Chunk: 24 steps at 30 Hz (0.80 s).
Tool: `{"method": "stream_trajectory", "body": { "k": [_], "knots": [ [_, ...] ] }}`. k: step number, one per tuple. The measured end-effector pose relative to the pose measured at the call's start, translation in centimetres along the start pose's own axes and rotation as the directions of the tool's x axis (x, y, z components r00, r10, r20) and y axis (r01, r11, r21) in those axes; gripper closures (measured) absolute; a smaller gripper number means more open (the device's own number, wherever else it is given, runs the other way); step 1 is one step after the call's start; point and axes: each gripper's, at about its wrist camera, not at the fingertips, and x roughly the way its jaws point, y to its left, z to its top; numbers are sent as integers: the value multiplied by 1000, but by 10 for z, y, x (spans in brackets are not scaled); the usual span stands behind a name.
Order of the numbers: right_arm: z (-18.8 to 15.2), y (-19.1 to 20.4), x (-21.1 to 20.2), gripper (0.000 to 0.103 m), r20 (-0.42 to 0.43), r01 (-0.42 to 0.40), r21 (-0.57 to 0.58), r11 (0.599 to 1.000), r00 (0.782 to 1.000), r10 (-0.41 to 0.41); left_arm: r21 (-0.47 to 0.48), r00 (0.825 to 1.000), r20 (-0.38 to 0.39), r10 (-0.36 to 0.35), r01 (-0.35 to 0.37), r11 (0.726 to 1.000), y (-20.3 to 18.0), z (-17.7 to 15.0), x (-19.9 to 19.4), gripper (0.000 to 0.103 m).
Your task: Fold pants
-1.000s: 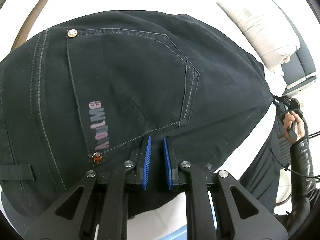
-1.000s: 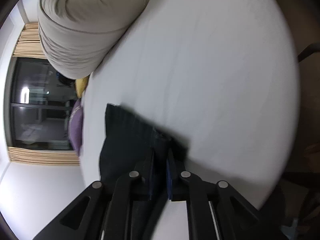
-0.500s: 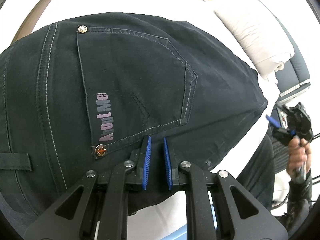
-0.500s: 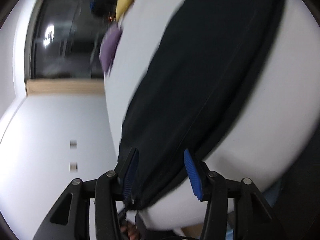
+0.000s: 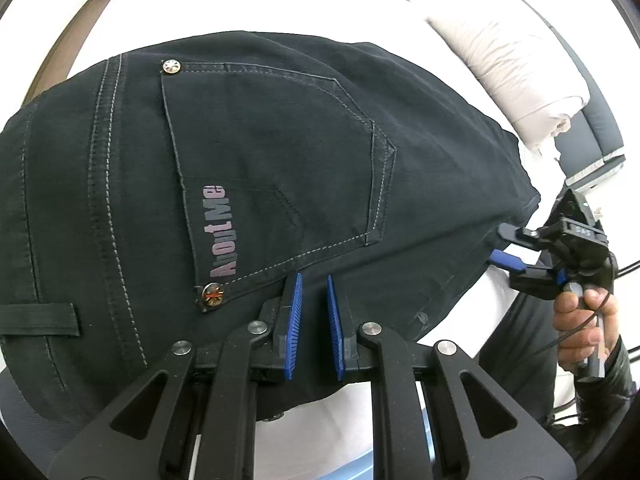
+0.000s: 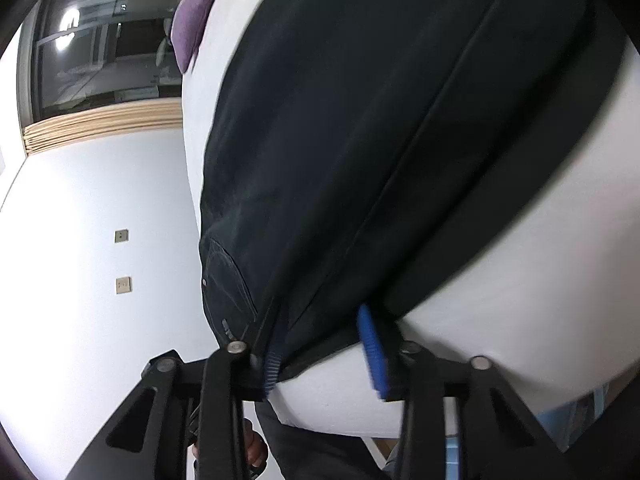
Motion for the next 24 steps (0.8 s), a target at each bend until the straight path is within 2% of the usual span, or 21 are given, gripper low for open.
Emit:
{"method": "stream_trajectory", "body": {
  "k": [1, 3, 6, 11, 14, 16, 19, 20, 21, 23, 24],
  "knots": [
    [0, -2, 0, 79, -4, 0, 2, 1000, 1000, 0, 0, 1000, 0, 2, -2, 1000, 0, 0, 0, 90],
    [2, -4, 6, 95, -20, -5, -1, 1000, 1000, 5, 3, 1000, -2, 9, -9, 1000, -2, 0, 0, 90],
    [-3, -1, 2, 98, -15, 18, -51, 999, 1000, -18, 7, 1000, -6, 23, -23, 1000, -3, -1, -2, 90],
    [-21, -14, -5, 101, -8, 16, -49, 999, 1000, -17, 18, 999, -8, 51, -51, 999, -2, -4, -7, 90],
    [-25, -14, -6, 101, -11, 13, -49, 999, 1000, -14, 12, 998, -6, 57, -57, 998, 0, -6, -11, 90],
    [-27, -9, -8, 99, -17, 40, -91, 995, 999, -41, 19, 997, -1, 79, -79, 997, -2, -6, -13, 90],
    [-25, -5, -3, 88, -38, 13, -68, 998, 999, -16, 35, 989, 33, 144, -145, 989, -14, -2, -23, 90],
    [-24, -5, -4, 83, -35, -1, -66, 998, 999, -1, 54, 987, 66, 144, -148, 988, -23, 3, -29, 90],
    [-22, -4, -6, 78, -16, -19, -70, 997, 1000, 18, 60, 988, 95, 122, -128, 990, -31, 8, -34, 90],
    [-19, 2, -6, 76, 29, -39, -58, 998, 999, 41, 81, 987, 152, 61, -74, 994, -49, 22, -39, 90],
    [-15, -2, -10, 76, 55, -53, -35, 998, 997, 55, 99, 987, 157, 46, -62, 993, -59, 28, -36, 90]
  ]
}}
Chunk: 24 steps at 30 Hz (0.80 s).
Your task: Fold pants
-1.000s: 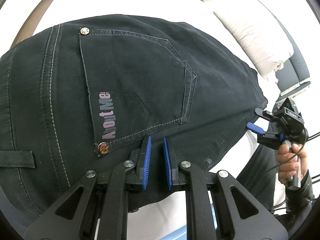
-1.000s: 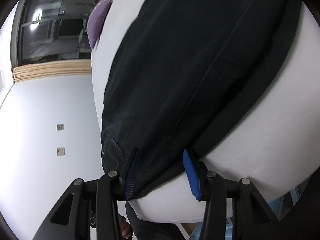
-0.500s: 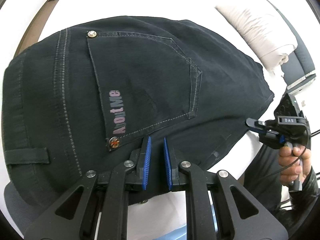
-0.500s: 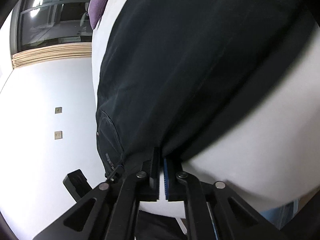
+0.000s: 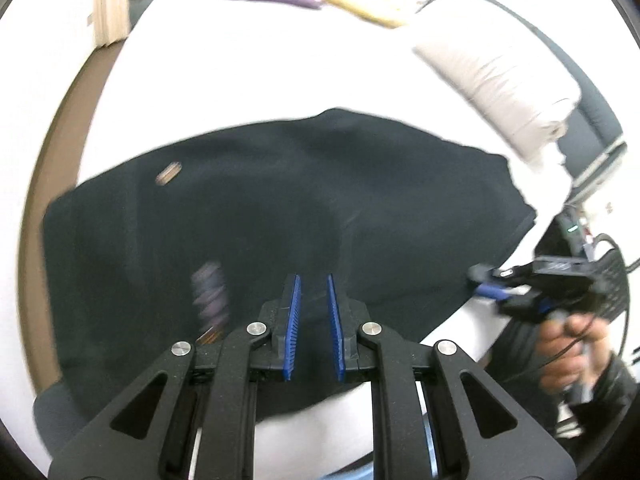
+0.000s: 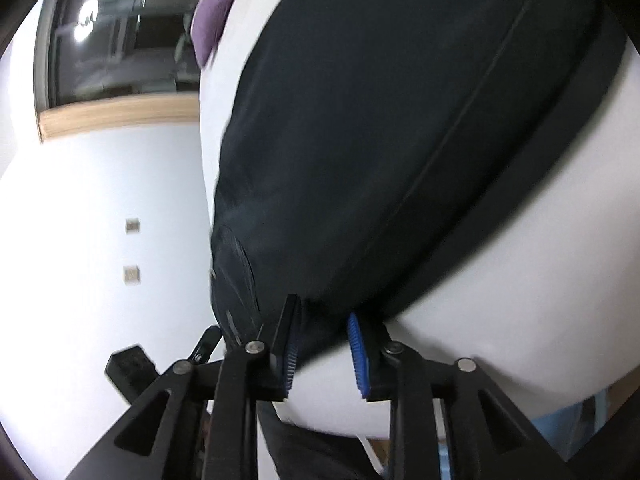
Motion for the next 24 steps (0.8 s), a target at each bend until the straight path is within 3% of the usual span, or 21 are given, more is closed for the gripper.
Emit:
{"method": "stream_trajectory", "body": {
  "k": [2, 5, 7, 10, 16, 19, 21, 24],
  "knots": [
    [7, -11, -8, 79, 53, -18, 53, 998, 998, 15, 53, 1000, -22, -10, 11, 999, -19, 7, 19, 90],
    [17, -38, -27, 99, 122, -68, 144, 987, 991, 50, 79, 991, -135, -2, 13, 997, -32, -4, 59, 90],
    [18, -43, -36, 101, 142, -61, 139, 988, 989, 41, 83, 984, -176, 22, -7, 997, -32, -17, 73, 90],
    [13, -48, -41, 101, 152, -60, 132, 989, 988, 40, 32, 985, -173, -22, 28, 999, -21, -23, 69, 90],
    [9, -40, -43, 99, 142, -19, 81, 997, 990, 7, 15, 984, -178, -29, 32, 999, -10, -26, 65, 90],
    [18, -39, -50, 89, 128, -7, 78, 997, 992, -3, 5, 984, -172, -37, 38, 999, -8, -29, 65, 90],
    [29, -42, -65, 78, 192, -26, 96, 995, 981, 7, 15, 985, -172, -32, 35, 999, -10, -30, 66, 90],
    [45, -50, -82, 78, 262, -33, 132, 991, 965, -3, 8, 984, -172, -39, 41, 999, -11, -28, 67, 90]
  ]
}}
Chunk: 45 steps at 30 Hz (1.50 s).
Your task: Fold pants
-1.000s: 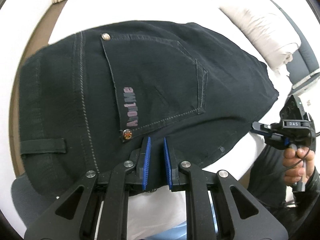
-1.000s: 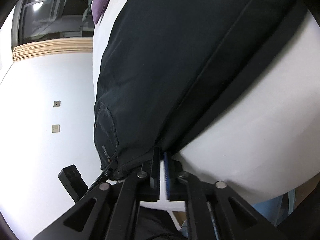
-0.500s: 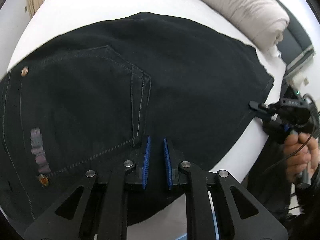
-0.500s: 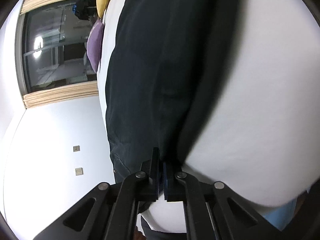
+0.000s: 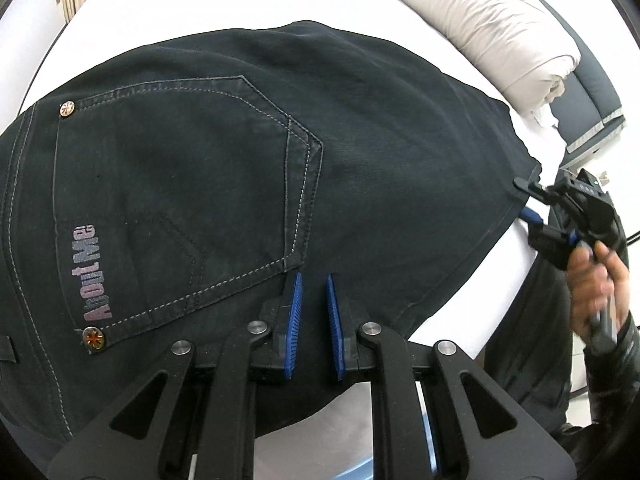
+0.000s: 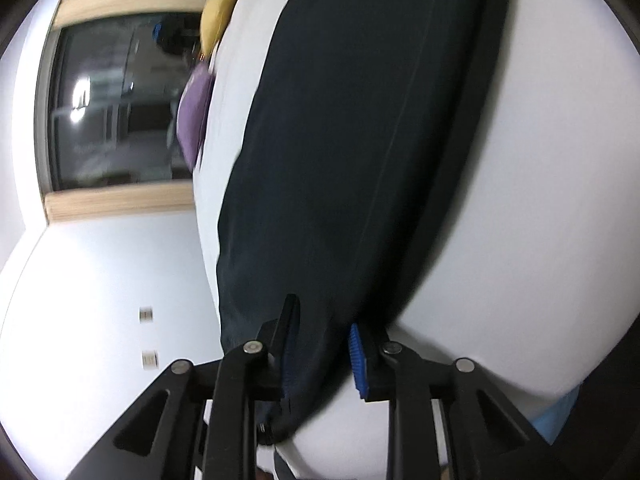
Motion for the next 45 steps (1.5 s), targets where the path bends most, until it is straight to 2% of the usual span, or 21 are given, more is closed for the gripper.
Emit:
{"method": "stream_trajectory", "body": {
  "k": [2, 7, 9, 11, 13, 15, 16, 18, 20, 23, 25, 26, 27, 29, 30, 31, 33, 35, 37, 40, 45],
  "knots": [
    [13, -7, -5, 98, 24, 16, 19, 1000, 1000, -17, 2, 1000, -1, 0, 0, 1000, 4, 0, -4, 90],
    [9, -21, -20, 100, 42, 36, 16, 999, 998, -37, -1, 1000, -4, -5, 5, 1000, 3, 0, -2, 90],
    [12, -16, -20, 99, 26, 43, 2, 999, 999, -43, -1, 1000, -4, -3, 3, 1000, 4, 1, -2, 90],
    [23, -16, -27, 90, 35, 43, 21, 999, 998, -44, 3, 1000, -5, -3, 3, 1000, 4, 1, -2, 90],
    [35, -13, -34, 73, 94, 40, 38, 998, 995, -43, -4, 1000, -5, -10, 10, 1000, 5, 1, -2, 90],
    [54, -14, -48, 71, 173, 45, 53, 998, 983, -53, -5, 1000, -6, -13, 13, 1000, 7, 1, -2, 90],
    [58, -13, -49, 72, 189, 48, 57, 997, 980, -58, -3, 1000, -6, -11, 11, 1000, 7, 1, -2, 90],
    [74, -22, -52, 97, 197, 62, 85, 994, 977, -78, -1, 1000, -5, -10, 10, 1000, 7, 1, -3, 90],
    [82, -31, -60, 101, 221, 80, 119, 990, 970, -104, -3, 1000, -3, -13, 13, 1000, 7, 1, -4, 90],
    [85, -39, -77, 100, 258, 73, 143, 987, 960, -109, -12, 1000, 1, -23, 23, 1000, 10, 0, -4, 90],
    [87, -41, -91, 93, 281, 90, 152, 984, 951, -130, -12, 1000, 2, -26, 26, 1000, 11, -1, -4, 90],
    [86, -39, -99, 85, 308, 123, 157, 980, 937, -167, -12, 1000, 4, -26, 26, 1000, 12, -1, -4, 90],
    [86, -35, -111, 82, 346, 170, 165, 972, 912, -219, -13, 1000, 7, -27, 27, 1000, 12, -2, -5, 90],
    [84, -24, -128, 82, 410, 194, 150, 970, 880, -239, -14, 1000, 16, -25, 26, 1000, 12, -3, -8, 90],
    [82, -11, -133, 82, 428, 197, 113, 974, 875, -227, -14, 1000, 23, -19, 20, 1000, 11, -3, -11, 90],
    [82, -2, -132, 82, 425, 195, 70, 978, 881, -206, -11, 999, 35, -2, 3, 1000, 9, -3, -16, 90],
    [75, 34, -105, 82, 327, 157, -106, 982, 938, -115, -12, 998, 64, 8, -7, 1000, 5, 2, -26, 90],
    [60, 70, -61, 86, 195, 101, -238, 966, 979, -55, -14, 994, 113, -13, 14, 1000, 2, 11, -38, 90],
    [38, 104, -5, 89, 13, -16, -350, 936, 1000, 22, -6, 989, 148, -12, 13, 1000, -1, 26, -45, 90],
    [7, 141, 86, 90, -222, -123, -412, 903, 975, 32, 19, 988, 156, 5, -9, 1000, -4, 53, -40, 90],
    [3, 142, 181, 90, -338, -119, -373, 920, 941, -16, -31, 992, 99, 83, -81, 996, 23, 87, -2, 90]
  ]
}}
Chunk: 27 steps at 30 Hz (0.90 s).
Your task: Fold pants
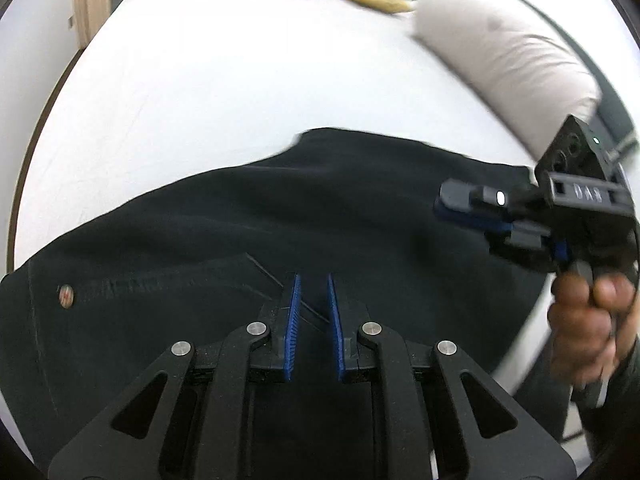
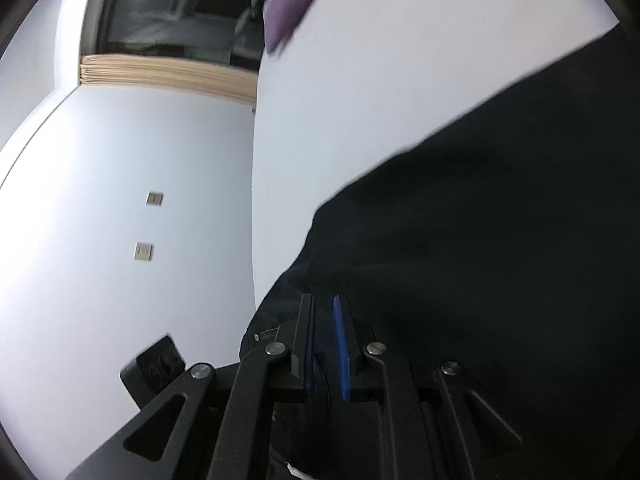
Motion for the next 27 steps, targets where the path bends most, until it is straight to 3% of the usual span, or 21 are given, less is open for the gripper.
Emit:
{"method": "stream_trajectory", "body": {
  "k": [1, 2, 3, 4, 6, 8, 10, 12, 15, 17, 18, 19, 20, 21, 23, 25, 26, 27],
  "knots": [
    [12, -8, 9, 90, -3, 28, 9, 1000, 1000, -28, -14, 1000, -13, 11, -12, 1000, 7, 1, 7, 90],
    [18, -27, 14, 103, -6, 64, 43, 997, 998, -64, -29, 1000, -21, 3, -3, 1000, 14, 0, 13, 90],
    [12, -44, 8, 103, 4, 42, 75, 996, 999, -42, -45, 1000, -18, -18, 18, 999, 20, -2, 15, 90],
    [13, -63, -4, 103, 40, -14, 122, 992, 999, 9, -61, 999, 0, -45, 45, 997, 25, -6, 14, 90],
    [26, -92, -39, 103, 139, -60, 165, 984, 990, 37, -60, 998, 19, -62, 63, 996, 30, -11, 12, 90],
    [42, -119, -82, 103, 254, -71, 213, 975, 967, 15, -60, 997, 32, -69, 71, 996, 35, -16, 13, 90],
    [59, -151, -129, 103, 369, -74, 276, 958, 929, -35, -65, 997, 34, -70, 72, 995, 37, -18, 13, 90],
    [72, -180, -182, 103, 491, -46, 320, 946, 862, -124, -66, 997, 37, -70, 72, 995, 41, -23, 9, 90],
    [83, -220, -248, 103, 604, -38, 396, 918, 763, -229, -71, 996, 44, -77, 80, 994, 45, -26, 12, 90],
    [90, -226, -278, 103, 618, -9, 426, 904, 733, -284, -76, 995, 51, -83, 86, 993, 48, -27, 12, 90],
    [89, -216, -296, 101, 616, 83, 448, 890, 693, -375, -76, 995, 57, -80, 84, 994, 49, -28, 11, 90],
    [84, -203, -312, 99, 606, 192, 477, 858, 635, -479, -76, 995, 63, -75, 80, 994, 48, -28, 10, 90],
    [78, -198, -319, 98, 601, 220, 494, 841, 613, -513, -85, 996, 67, -59, 65, 994, 47, -29, 6, 90],
    [66, -191, -326, 97, 609, 185, 502, 845, 618, -497, -92, 997, 71, -41, 48, 995, 44, -30, 1, 90],
    [49, -170, -313, 97, 638, 94, 426, 900, 673, -373, -85, 993, 105, -58, 67, 994, 30, -24, -8, 90],
    [33, -140, -273, 96, 601, 39, 295, 955, 769, -217, -57, 986, 131, -106, 114, 992, 12, -18, -10, 90],
    [24, -122, -233, 96, 539, -12, 229, 973, 834, -117, -22, 985, 126, -120, 124, 992, -3, -14, -6, 90],
    [16, -108, -193, 96, 465, -59, 182, 981, 885, -33, 7, 986, 110, -126, 126, 992, -13, -13, 0, 90]
  ]
}}
